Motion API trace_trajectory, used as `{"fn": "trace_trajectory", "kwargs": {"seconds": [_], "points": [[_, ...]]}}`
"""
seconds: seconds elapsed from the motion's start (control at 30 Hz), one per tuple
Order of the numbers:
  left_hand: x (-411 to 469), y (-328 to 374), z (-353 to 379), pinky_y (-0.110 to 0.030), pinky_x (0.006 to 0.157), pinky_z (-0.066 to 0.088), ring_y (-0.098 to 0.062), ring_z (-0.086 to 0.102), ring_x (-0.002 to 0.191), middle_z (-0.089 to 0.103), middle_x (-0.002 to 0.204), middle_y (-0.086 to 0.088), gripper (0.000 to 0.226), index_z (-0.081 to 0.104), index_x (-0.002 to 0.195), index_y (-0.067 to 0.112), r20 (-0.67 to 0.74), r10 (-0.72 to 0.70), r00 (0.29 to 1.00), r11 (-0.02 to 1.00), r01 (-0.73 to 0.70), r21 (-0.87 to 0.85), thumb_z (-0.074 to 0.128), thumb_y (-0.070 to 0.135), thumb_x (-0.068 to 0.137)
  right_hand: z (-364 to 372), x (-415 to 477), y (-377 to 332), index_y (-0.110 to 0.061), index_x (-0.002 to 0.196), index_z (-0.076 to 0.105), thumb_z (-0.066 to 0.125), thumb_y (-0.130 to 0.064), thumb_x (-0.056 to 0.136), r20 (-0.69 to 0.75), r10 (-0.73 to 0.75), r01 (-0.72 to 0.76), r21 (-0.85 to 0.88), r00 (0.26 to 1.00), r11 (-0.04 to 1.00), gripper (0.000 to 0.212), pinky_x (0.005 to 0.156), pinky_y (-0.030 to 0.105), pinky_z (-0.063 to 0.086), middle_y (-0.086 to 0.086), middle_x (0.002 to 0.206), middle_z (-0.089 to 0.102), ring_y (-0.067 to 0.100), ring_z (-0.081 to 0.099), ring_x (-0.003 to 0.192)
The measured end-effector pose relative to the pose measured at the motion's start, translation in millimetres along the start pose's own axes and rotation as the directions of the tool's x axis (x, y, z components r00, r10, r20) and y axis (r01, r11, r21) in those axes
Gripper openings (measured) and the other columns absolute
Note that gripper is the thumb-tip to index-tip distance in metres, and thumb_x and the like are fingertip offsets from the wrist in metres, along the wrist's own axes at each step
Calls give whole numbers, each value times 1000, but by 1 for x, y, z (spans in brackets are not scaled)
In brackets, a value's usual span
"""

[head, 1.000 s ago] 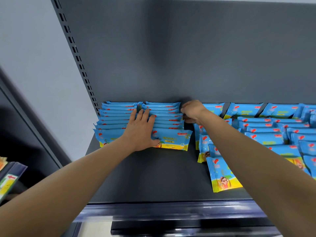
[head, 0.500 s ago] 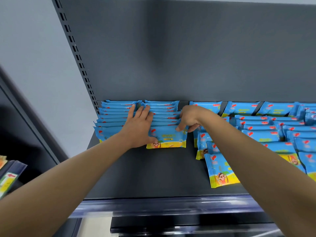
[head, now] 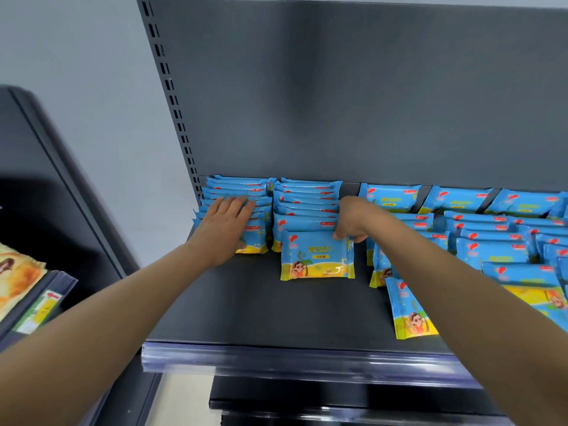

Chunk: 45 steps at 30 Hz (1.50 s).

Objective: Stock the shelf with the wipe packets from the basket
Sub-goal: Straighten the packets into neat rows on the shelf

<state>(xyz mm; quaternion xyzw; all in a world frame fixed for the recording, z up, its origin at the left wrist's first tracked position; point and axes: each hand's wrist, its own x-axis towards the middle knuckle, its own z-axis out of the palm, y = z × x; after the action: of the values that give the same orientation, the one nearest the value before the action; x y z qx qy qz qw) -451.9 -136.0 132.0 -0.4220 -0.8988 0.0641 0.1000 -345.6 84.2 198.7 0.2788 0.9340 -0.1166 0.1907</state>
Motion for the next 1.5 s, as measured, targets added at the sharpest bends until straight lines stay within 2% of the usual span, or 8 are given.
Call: {"fn": "trace_trajectory", "kwargs": {"seconds": [0.13, 0.3, 0.5, 0.77, 1.03, 1.23, 1.37, 1.5], "points": [[4, 0, 2, -37, 116, 5, -26, 11, 141, 14, 153, -7, 85, 6, 148, 13, 0, 4, 1000, 1000, -4, -2, 59, 39, 87, 3, -1, 0, -5, 96, 53, 67, -26, 85, -55, -9, 6, -55, 998, 998, 27, 87, 29, 54, 7, 100, 70, 18, 70, 90], [-1, -4, 5, -39, 116, 1, -24, 9, 142, 11, 154, -4, 86, 3, 148, 15, -17, 21, 1000, 999, -22, -33, 58, 39, 86, 4, -2, -3, 6, 125, 32, 70, -31, 82, -141, 72, -83, -79, 987, 993, 68, 57, 26, 44, 8, 98, 51, 16, 54, 68], [2, -19, 5, -40, 117, -4, -20, 12, 141, 20, 150, -3, 74, 18, 143, 16, -6, 95, 995, 986, -95, -140, 57, 20, 80, 6, -1, -2, -3, 107, 58, 69, -26, 83, -211, -32, 1, -148, 977, 989, 36, 70, 25, 44, 7, 97, 61, 18, 54, 82], [9, -21, 7, -38, 117, -2, -22, 11, 141, 19, 152, -5, 71, 19, 144, 15, 8, 108, 994, 980, -105, -170, 52, 20, 80, 15, 13, -7, -3, 105, 52, 69, -20, 82, -267, 0, -1, -4, 964, 1000, 33, 64, 26, 42, 6, 92, 54, 20, 53, 79], [3, -20, 2, -40, 115, -9, -21, 2, 144, 7, 156, -3, 80, 6, 147, 18, 22, 101, 995, 983, -96, -157, 53, 22, 83, 19, 11, -6, -10, 62, 35, 68, -28, 81, -284, 9, -24, -51, 959, 998, 42, 41, 21, 24, -1, 62, 40, 9, 37, 51], [-4, -21, 4, -38, 116, -10, -20, 3, 144, 9, 155, -2, 83, 5, 147, 21, -27, 115, 993, 969, -118, -217, 57, 27, 84, 15, 2, -9, -7, 87, 50, 70, -30, 80, -263, 1, -21, -73, 965, 997, 32, 50, 22, 36, 0, 66, 43, 16, 48, 66], [-4, -27, 8, -42, 118, -4, -20, 7, 143, 14, 153, -2, 78, 10, 147, 19, -35, 121, 992, 970, -126, -208, 56, 27, 86, 20, -3, -10, -3, 117, 50, 78, -24, 73, -251, -4, 5, 7, 968, 1000, 57, 82, 32, 49, 9, 111, 59, 25, 58, 104], [-2, -32, 7, -41, 118, -2, -20, 12, 142, 20, 151, -3, 75, 16, 146, 18, -67, 122, 990, 958, -135, -251, 58, 28, 85, 27, -4, -11, -1, 120, 47, 75, -15, 77, -347, -12, 14, 1, 938, 1000, 54, 85, 33, 50, 14, 120, 58, 28, 58, 109]]}}
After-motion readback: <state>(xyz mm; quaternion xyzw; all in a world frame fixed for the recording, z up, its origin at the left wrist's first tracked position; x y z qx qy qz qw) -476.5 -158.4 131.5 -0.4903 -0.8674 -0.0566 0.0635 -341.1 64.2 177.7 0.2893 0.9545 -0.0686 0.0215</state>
